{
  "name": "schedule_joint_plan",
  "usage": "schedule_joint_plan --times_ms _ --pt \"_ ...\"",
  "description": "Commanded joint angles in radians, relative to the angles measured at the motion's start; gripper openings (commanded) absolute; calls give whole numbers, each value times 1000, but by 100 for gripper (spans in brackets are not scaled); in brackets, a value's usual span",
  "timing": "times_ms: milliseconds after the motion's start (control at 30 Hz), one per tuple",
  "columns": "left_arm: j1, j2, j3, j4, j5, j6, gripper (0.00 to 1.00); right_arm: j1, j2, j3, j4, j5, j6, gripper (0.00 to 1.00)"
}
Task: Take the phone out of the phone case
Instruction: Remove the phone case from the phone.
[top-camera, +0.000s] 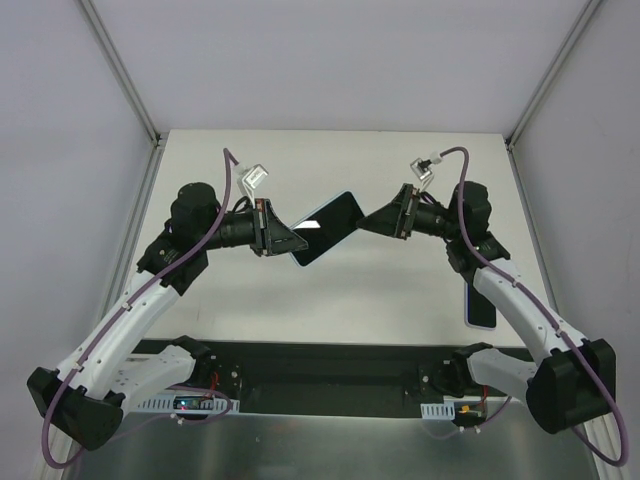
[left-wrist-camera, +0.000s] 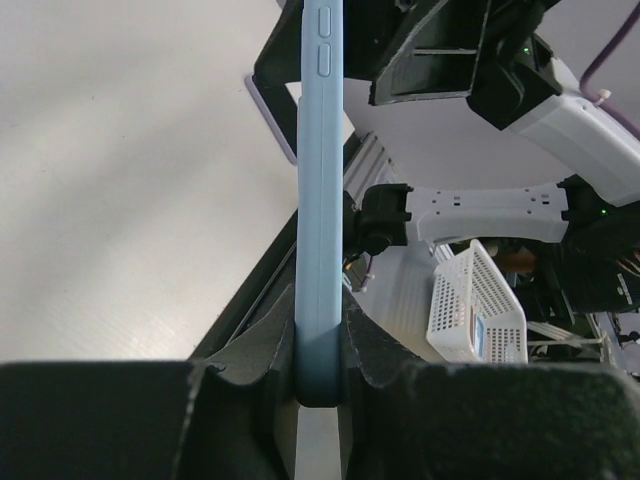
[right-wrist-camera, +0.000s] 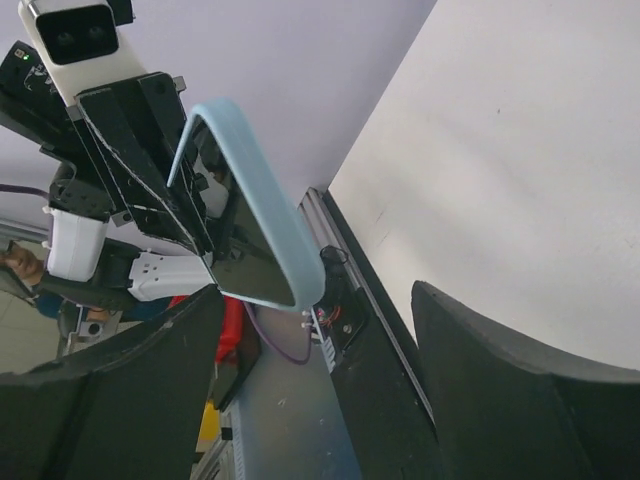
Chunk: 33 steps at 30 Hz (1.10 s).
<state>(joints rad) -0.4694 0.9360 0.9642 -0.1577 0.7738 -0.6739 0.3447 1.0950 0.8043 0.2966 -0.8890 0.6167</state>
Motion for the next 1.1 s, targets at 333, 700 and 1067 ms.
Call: schedule_joint_plan --times_ms 333,700,1067 --pt "15 -22 -30 228 78 -72 0 63 86 150 165 -114 49 38" --pt "28 -26 -35 236 93 -67 0 92 92 147 199 -120 63 1" --pt "34 -14 -28 271 183 -82 1 125 126 162 256 -163 71 1"
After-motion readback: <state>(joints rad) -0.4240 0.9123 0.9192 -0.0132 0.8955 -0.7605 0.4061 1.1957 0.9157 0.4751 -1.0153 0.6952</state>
